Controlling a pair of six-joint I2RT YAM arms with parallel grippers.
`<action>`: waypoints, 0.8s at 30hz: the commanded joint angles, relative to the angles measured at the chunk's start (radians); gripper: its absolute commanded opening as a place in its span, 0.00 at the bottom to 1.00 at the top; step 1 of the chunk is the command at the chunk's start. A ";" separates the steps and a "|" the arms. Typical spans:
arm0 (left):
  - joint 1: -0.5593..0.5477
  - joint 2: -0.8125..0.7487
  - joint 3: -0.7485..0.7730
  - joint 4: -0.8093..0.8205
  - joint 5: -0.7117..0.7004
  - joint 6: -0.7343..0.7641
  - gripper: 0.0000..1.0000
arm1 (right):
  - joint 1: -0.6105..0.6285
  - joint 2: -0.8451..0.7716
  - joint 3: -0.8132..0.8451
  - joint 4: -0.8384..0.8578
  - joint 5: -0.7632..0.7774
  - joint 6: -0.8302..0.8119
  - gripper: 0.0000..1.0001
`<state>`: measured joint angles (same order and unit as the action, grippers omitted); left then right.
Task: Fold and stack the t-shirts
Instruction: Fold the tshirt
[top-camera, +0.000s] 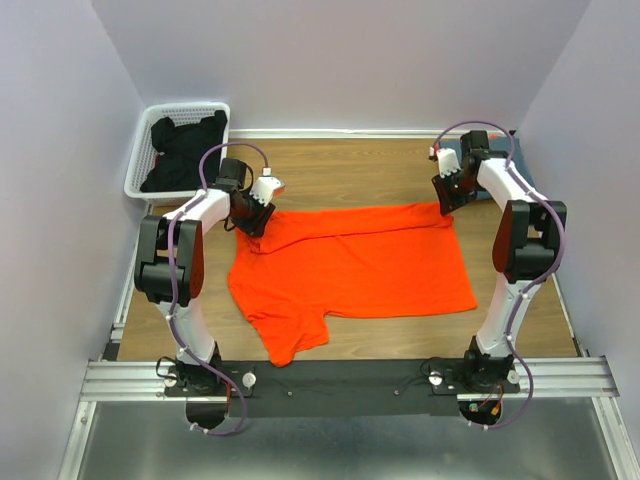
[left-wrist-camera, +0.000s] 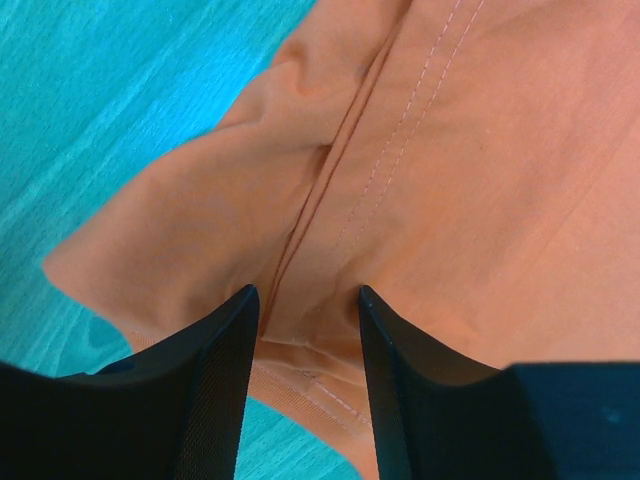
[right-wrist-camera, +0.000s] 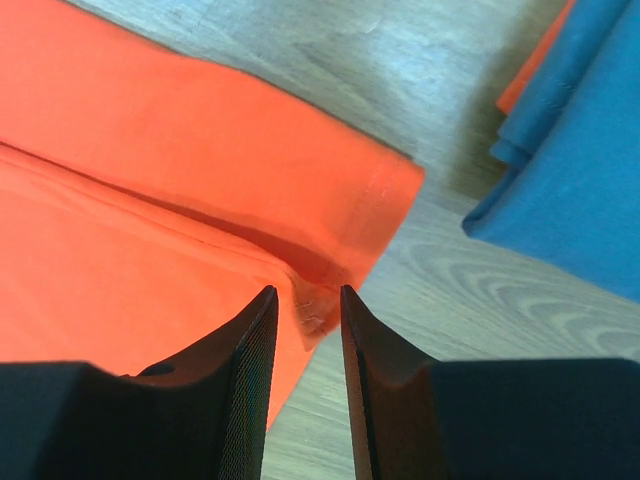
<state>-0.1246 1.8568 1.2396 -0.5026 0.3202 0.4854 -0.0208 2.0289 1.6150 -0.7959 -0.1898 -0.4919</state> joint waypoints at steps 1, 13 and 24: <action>0.008 -0.030 0.006 -0.017 -0.030 -0.002 0.54 | -0.004 0.031 0.019 -0.034 -0.022 0.000 0.38; 0.010 -0.010 -0.002 -0.022 -0.052 -0.001 0.54 | -0.004 0.017 -0.056 -0.039 0.004 -0.034 0.31; 0.010 -0.028 -0.003 -0.054 0.002 0.005 0.26 | -0.004 0.005 -0.075 -0.042 0.009 -0.040 0.27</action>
<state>-0.1234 1.8572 1.2396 -0.5247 0.2958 0.4850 -0.0208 2.0563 1.5501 -0.8143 -0.1913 -0.5236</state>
